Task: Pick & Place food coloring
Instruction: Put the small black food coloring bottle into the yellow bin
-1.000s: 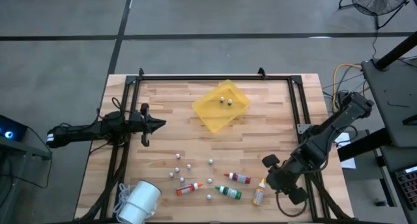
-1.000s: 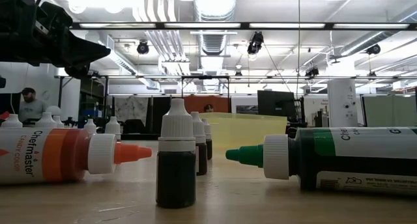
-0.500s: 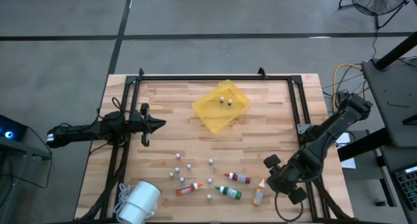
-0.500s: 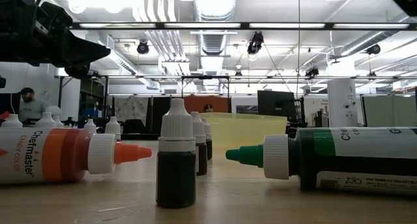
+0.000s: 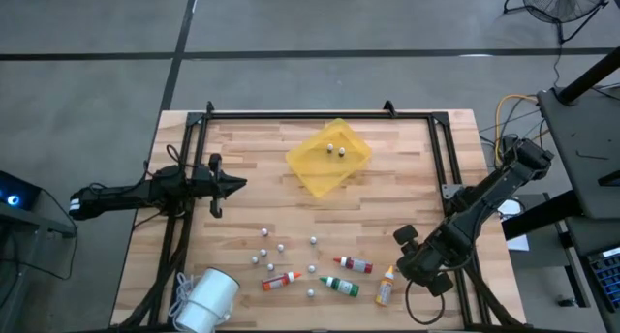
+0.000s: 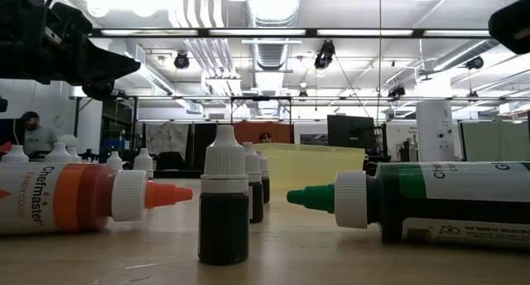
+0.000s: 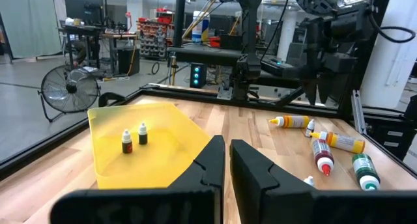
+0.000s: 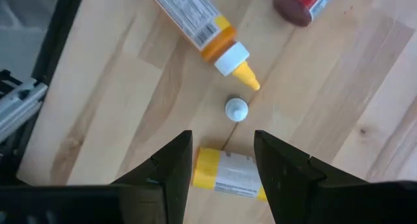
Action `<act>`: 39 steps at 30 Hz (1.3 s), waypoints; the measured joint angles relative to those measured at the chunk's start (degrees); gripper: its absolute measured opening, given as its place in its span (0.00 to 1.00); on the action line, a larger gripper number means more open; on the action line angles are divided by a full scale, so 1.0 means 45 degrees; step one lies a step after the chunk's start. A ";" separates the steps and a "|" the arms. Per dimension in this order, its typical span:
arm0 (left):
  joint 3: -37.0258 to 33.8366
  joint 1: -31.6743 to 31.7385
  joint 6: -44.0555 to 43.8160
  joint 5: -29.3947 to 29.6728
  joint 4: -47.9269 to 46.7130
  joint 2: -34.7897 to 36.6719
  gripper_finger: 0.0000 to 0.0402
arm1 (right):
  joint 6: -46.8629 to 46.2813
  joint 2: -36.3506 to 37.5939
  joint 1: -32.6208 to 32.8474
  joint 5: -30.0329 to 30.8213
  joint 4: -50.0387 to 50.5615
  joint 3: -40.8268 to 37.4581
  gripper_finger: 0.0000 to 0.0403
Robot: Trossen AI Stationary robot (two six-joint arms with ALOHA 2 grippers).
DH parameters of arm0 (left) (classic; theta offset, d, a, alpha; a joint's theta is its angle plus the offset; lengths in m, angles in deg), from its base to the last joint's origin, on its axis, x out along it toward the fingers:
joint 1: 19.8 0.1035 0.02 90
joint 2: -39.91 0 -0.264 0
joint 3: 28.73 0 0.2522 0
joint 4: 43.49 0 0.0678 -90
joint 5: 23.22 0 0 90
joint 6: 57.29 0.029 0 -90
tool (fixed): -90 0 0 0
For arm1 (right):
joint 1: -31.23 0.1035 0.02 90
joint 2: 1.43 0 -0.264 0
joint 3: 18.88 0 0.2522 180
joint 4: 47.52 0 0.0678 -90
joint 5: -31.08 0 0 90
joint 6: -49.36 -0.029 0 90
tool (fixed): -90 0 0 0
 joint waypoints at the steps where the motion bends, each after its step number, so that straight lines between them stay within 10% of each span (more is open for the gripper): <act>1: 0.0000 0.0000 0.0000 0.0000 0.0000 -0.0003 0.00 | 0.0000 0.0000 0.0000 0.0027 -0.0014 -0.0058 0.38; 39: 0.0000 -0.0015 0.0000 0.0000 0.0005 -0.0003 0.00 | 0.0155 -0.0534 -0.0007 0.0640 -0.2422 -0.1603 0.39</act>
